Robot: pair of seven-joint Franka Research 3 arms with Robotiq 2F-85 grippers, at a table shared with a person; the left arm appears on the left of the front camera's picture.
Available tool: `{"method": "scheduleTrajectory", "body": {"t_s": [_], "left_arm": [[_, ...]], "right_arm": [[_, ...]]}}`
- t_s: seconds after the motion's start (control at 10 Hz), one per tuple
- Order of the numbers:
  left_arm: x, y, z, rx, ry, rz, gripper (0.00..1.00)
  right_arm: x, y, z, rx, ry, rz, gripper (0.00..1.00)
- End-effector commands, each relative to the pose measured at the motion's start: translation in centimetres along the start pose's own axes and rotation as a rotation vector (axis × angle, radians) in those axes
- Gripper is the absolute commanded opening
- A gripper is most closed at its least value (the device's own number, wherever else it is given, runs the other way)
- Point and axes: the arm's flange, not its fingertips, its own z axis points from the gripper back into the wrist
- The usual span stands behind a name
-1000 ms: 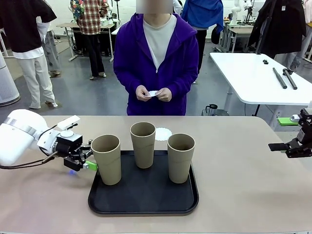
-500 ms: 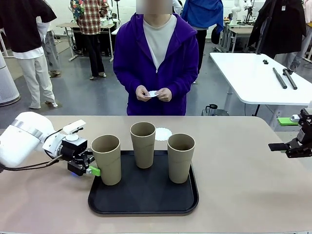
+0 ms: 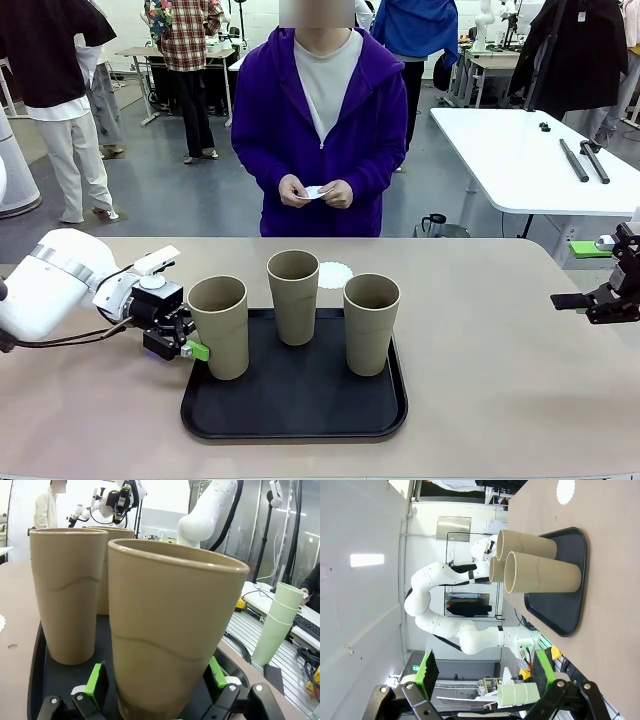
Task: Place coasters on the table and set cups on them.
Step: Pick up one Reusable plastic cup and place it on a coaster set by the human.
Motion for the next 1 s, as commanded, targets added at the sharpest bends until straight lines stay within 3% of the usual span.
{"method": "scheduleTrajectory", "body": {"t_s": [0.0, 0.6, 0.7, 0.8, 0.9], "left_arm": [[-0.54, 0.30, -0.44, -0.045, 0.009, -0.032, 1.00], [-0.81, -0.16, -0.96, -0.099, 0.021, -0.055, 1.00], [-0.79, -0.01, -0.95, -0.103, 0.022, -0.065, 0.89], [-0.95, 0.03, -1.11, -0.099, 0.019, -0.071, 0.43], [-0.99, 0.03, -1.26, -0.103, 0.015, -0.072, 0.31]], "right_arm": [[0.02, 0.13, -0.02, 0.009, 0.002, 0.001, 1.00], [0.02, 0.13, -0.02, 0.009, 0.002, 0.001, 1.00], [0.02, 0.13, -0.02, 0.009, 0.002, 0.001, 1.00], [0.02, 0.13, -0.02, 0.009, 0.002, 0.001, 1.00], [0.02, 0.13, -0.02, 0.009, 0.002, 0.001, 1.00]]}}
